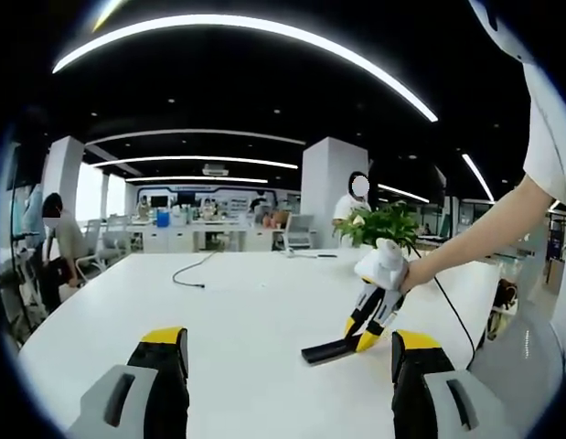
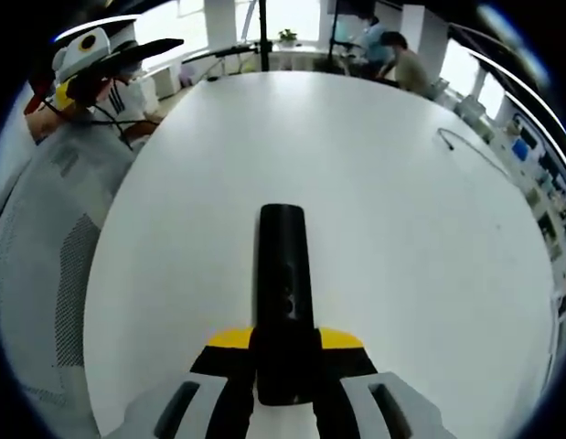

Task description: Press the specified remote control buttons in sequence, fully releasing each button before pressing the next.

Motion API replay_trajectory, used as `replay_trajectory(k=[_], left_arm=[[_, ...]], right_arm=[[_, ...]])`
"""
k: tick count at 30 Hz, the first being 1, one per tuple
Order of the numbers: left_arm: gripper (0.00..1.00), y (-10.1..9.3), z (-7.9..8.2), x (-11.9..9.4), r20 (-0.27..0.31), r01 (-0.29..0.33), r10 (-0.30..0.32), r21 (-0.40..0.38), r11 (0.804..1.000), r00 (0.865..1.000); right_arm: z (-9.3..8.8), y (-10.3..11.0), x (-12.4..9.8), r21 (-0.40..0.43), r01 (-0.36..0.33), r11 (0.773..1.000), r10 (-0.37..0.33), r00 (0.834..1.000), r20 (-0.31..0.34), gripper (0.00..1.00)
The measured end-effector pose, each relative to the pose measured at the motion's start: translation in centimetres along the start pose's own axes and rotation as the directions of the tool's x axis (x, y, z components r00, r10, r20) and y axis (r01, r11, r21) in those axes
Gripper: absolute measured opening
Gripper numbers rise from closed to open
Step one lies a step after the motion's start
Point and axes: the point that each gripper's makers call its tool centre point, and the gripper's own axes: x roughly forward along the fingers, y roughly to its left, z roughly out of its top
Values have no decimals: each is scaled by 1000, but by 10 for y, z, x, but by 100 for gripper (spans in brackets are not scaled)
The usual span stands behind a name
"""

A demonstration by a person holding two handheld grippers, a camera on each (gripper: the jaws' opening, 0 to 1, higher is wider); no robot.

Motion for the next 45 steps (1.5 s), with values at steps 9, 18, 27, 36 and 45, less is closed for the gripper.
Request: replay_trajectory(k=[9, 18, 27, 36, 45], left_arm=[[96, -2, 0, 1, -1, 9, -9, 0, 1000, 1000], [96, -2, -5, 2, -29, 12, -12, 8, 1000, 1000], [96, -2, -6, 2, -32, 11, -10, 9, 1000, 999], [96, -2, -7, 2, -34, 9, -8, 10, 1000, 999], [96, -1, -7, 2, -33, 7, -6, 7, 1000, 999]], right_arm=[[1, -12, 2, -4, -1, 1000, 1, 1000, -16, 21], [1, -22, 1, -9, -2, 1000, 2, 999, -40, 21], [0, -28, 0, -10, -3, 1000, 3, 998, -59, 21], [1, -35, 0, 1, 3, 1000, -2, 997, -71, 21], [3, -43, 0, -2, 2, 1000, -2, 995, -100, 21]])
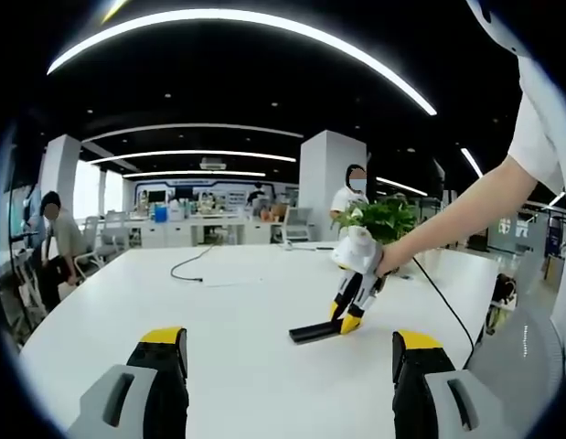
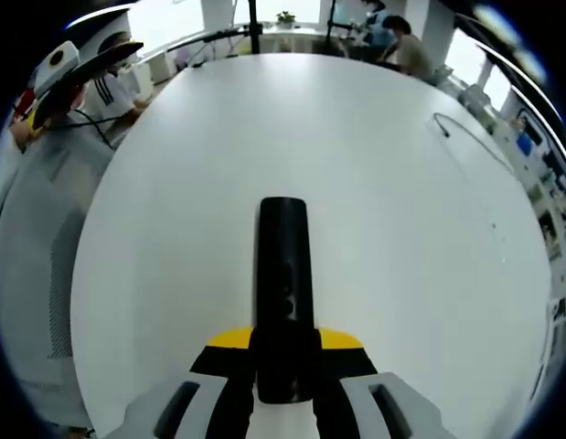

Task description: Press the specified remote control buttons in sequence, fully releasing each button before pressing the next.

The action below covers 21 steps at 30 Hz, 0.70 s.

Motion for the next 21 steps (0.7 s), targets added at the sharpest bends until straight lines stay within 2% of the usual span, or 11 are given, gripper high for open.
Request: replay_trajectory(k=[21], left_arm=[[96, 1, -1, 1, -6, -6, 6, -3, 1000, 1000]], right_arm=[[1, -14, 1, 3, -2, 1000, 2, 1000, -28, 21]])
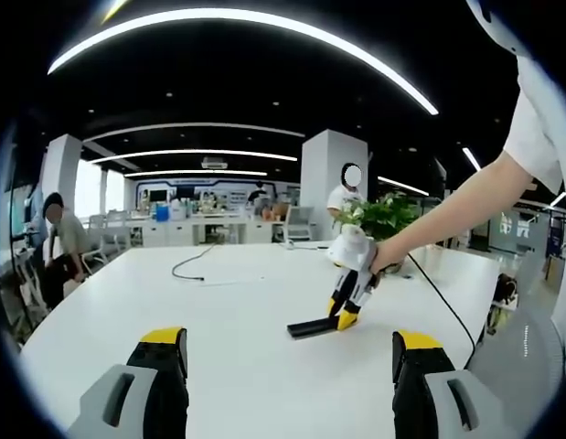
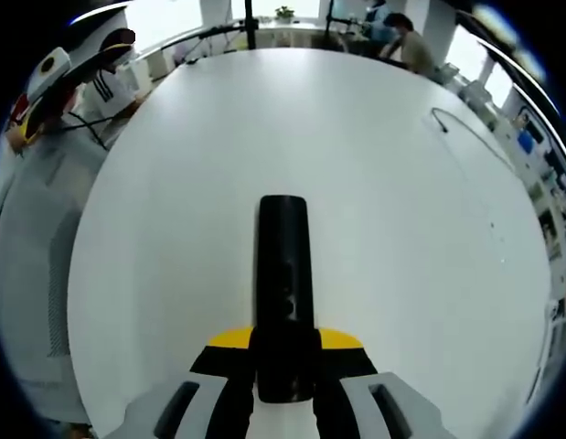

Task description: Press the specified remote control buttons in sequence, fully releasing each button before pressing the next.

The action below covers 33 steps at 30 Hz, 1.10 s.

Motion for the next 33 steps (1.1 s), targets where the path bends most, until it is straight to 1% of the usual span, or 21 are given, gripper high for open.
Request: replay_trajectory(k=[6, 10, 11, 12, 14, 16, 18, 19, 20, 21, 22, 23, 25, 26, 27, 28, 29, 30, 31, 32, 33], left_arm=[[96, 0, -1, 0, -2, -1, 1, 0, 1000, 1000], [96, 1, -1, 0, -1, -5, 5, -2, 1000, 1000], [96, 1, 0, 0, 0, -6, 6, -3, 1000, 1000], [96, 2, 0, 0, 2, -8, 8, -4, 1000, 1000], [96, 2, 0, 0, 4, -9, 9, -5, 1000, 1000], [96, 2, 0, 0, 3, -7, 7, -7, 1000, 1000], [96, 1, -1, 0, -1, -3, 3, -2, 1000, 1000], [96, 0, -1, 0, -3, 0, 0, 0, 1000, 1000], [96, 0, -2, 1, -6, 0, 0, 2, 1000, 1000], [96, 0, -2, 1, -6, 1, 0, 4, 1000, 1000], [96, 0, -2, 1, -6, 0, 0, 5, 1000, 1000], [96, 0, -1, 0, -5, 0, 0, 3, 1000, 1000], [96, 0, -1, 0, -3, 1, -1, 0, 1000, 1000], [96, -1, -1, 0, -3, 4, -4, -1, 1000, 1000], [96, -1, -1, 1, -3, 6, -6, -1, 1000, 1000], [96, -2, -1, 1, -6, 9, -9, 2, 1000, 1000], [96, -3, -2, 1, -8, 12, -12, 4, 1000, 1000], [96, -3, -2, 1, -9, 14, -14, 8, 1000, 1000], [96, -4, -2, 1, -9, 15, -15, 10, 1000, 1000], [96, -4, -2, 1, -10, 17, -16, 9, 1000, 1000], [96, -4, -2, 1, -10, 17, -17, 8, 1000, 1000]], right_arm=[[0, 1, 0, 2, 3, 1000, -3, 1000, -7, 21], [0, 2, 0, -7, 27, 1000, -27, 1000, -9, 22], [0, 1, 0, 14, 40, 999, -40, 999, -8, 22], [0, 2, 0, 12, 44, 999, -44, 999, -5, 22], [-1, 0, -1, 35, 63, 997, -64, 998, 14, 22], [-3, 1, -2, 108, 68, 992, -72, 997, 38, 26], [-3, -2, -5, 153, 102, 983, -114, 991, 75, 31], [-4, -5, -8, 171, 128, 977, -146, 985, 95, 32], [-2, -5, -10, 186, 139, 973, -162, 980, 118, 34], [-1, -6, -13, 225, 154, 962, -191, 970, 153, 35], [-2, -6, -14, 241, 157, 958, -199, 966, 162, 37], [-1, -6, -18, 270, 174, 947, -229, 956, 186, 41], [-4, -8, -23, 300, 210, 931, -276, 940, 200, 48], [-6, -7, -25, 326, 222, 919, -299, 932, 207, 51], [-6, -7, -27, 342, 225, 912, -311, 924, 221, 54], [-7, -6, -30, 359, 237, 903, -333, 913, 235, 57], [-8, -4, -31, 368, 239, 899, -339, 910, 238, 61], [-8, -1, -34, 408, 232, 883, -354, 900, 254, 63], [-6, 0, -35, 433, 221, 874, -361, 891, 274, 66], [-4, 2, -39, 477, 206, 854, -380, 873, 304, 69], [-4, 3, -42, 506, 199, 840, -395, 862, 317, 71]])
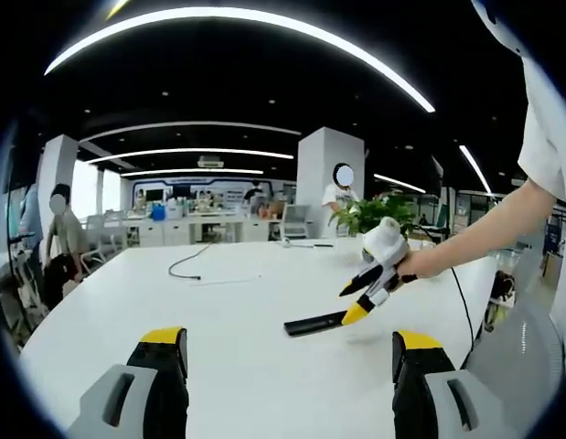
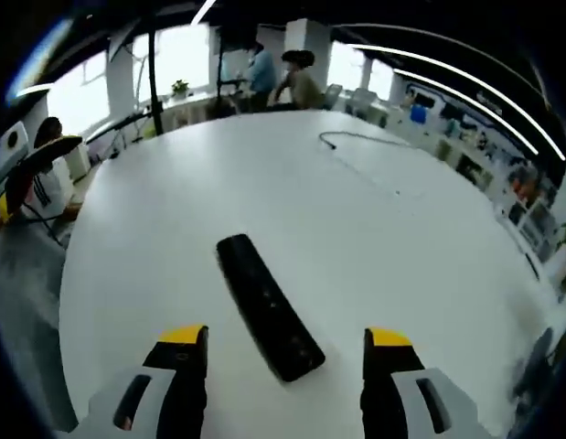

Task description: Press the specified remote control buttons in sequence, fully releasing each button before pressing the next.

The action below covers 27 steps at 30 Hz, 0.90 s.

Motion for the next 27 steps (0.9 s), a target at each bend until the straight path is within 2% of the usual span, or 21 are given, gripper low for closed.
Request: replay_trajectory(k=[3, 7, 12, 16, 18, 23, 27], left_arm=[[96, 0, 1, 0, 2, -2, 2, 1, 1000, 1000], [96, 0, 1, 0, 3, 0, 0, -3, 1000, 1000], [96, -1, 1, -1, 3, 3, -3, 3, 1000, 1000], [96, -1, 3, -1, 13, 5, -5, -4, 1000, 1000], [96, -1, 3, -1, 12, 5, -5, -4, 1000, 1000], [96, -3, 2, -1, 5, 12, -12, 1, 1000, 1000], [96, -3, 2, 0, 4, 13, -13, 4, 1000, 1000]], right_arm=[[2, 0, -12, 85, 42, 995, -48, 997, 68, 77], [0, 0, -24, 113, 83, 990, -94, 990, 101, 88], [6, -1, -45, 188, 135, 973, -172, 966, 193, 99], [1, 6, -58, 232, 136, 963, -186, 960, 211, 99], [1, 13, -66, 220, 149, 964, -198, 954, 223, 99], [6, 30, -90, 229, 172, 958, -235, 930, 284, 99], [2, 40, -104, 229, 198, 953, -261, 919, 295, 99]])
